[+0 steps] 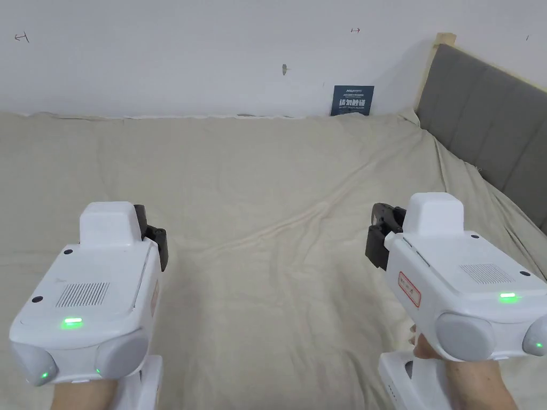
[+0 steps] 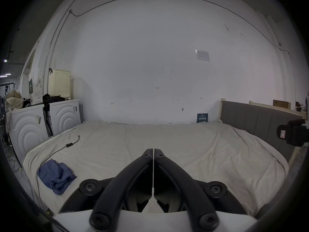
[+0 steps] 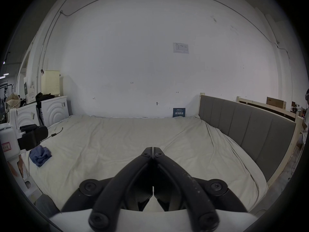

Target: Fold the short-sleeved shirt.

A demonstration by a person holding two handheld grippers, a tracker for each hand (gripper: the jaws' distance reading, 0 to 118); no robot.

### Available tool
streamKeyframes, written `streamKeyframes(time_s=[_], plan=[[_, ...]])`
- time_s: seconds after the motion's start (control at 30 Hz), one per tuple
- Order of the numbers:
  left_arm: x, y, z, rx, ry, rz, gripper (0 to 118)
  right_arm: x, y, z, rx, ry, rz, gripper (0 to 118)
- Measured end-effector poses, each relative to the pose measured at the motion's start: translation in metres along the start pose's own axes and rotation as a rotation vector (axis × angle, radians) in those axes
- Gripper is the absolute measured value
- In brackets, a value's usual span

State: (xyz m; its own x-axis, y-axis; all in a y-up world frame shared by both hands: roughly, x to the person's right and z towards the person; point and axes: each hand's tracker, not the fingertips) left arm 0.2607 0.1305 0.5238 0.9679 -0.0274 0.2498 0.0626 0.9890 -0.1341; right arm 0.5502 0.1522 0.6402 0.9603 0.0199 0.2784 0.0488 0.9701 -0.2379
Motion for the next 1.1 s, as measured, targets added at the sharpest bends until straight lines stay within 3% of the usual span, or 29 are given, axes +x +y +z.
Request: streamKeyframes(time_s=[0.13, 0.2, 0.23, 0.27, 0.3, 0.33, 0.37, 0.43, 0.53, 1.1], plan=[[-0.0044, -0.0018, 0.0004, -0.016, 0.016, 0.016, 8, -0.0018, -0.0019, 0.0023, -0.01, 0.008, -0.007, 1], [-0.0059, -0.0017, 0.0003, -0.027, 0.008, 0.02, 22, -0.0041, -0.0022, 0.003, -0.007, 0.004, -0.002, 1], [-0.0061, -0.002, 0.0002, -0.031, 0.005, 0.021, 35, -0.004, -0.0018, 0.0027, -0.009, 0.004, -0.003, 3], [-0.0061, -0.0019, 0.0002, -0.032, 0.005, 0.023, 65, -0.0037, -0.0013, 0.0025, -0.011, 0.005, -0.008, 10], [-0.0062, -0.0014, -0.0001, -0.033, 0.007, 0.025, 88, -0.0041, -0.0008, 0.003, -0.013, 0.003, -0.011, 22], [-0.0066, -0.0008, -0.0008, -0.032, 0.008, 0.028, 109, -0.0033, -0.0002, 0.0031, -0.014, 0.009, -0.018, 43], [-0.0073, -0.0009, -0.0008, -0.026, 0.007, 0.035, 118, -0.0013, -0.0002, 0.0034, -0.011, 0.022, -0.029, 78], [-0.0078, 0.0009, 0.0027, 0.027, 0.001, 0.067, 118, 0.0009, -0.0003, 0.0029, -0.012, 0.037, -0.053, 117], [-0.0075, 0.0036, 0.0009, 0.004, 0.016, 0.036, 118, 0.0044, -0.0024, 0.0046, 0.007, 0.037, -0.075, 118], [-0.0086, 0.0048, 0.001, 0.001, 0.035, 0.035, 118, -0.0047, -0.0027, 0.0041, -0.007, 0.004, -0.031, 118]])
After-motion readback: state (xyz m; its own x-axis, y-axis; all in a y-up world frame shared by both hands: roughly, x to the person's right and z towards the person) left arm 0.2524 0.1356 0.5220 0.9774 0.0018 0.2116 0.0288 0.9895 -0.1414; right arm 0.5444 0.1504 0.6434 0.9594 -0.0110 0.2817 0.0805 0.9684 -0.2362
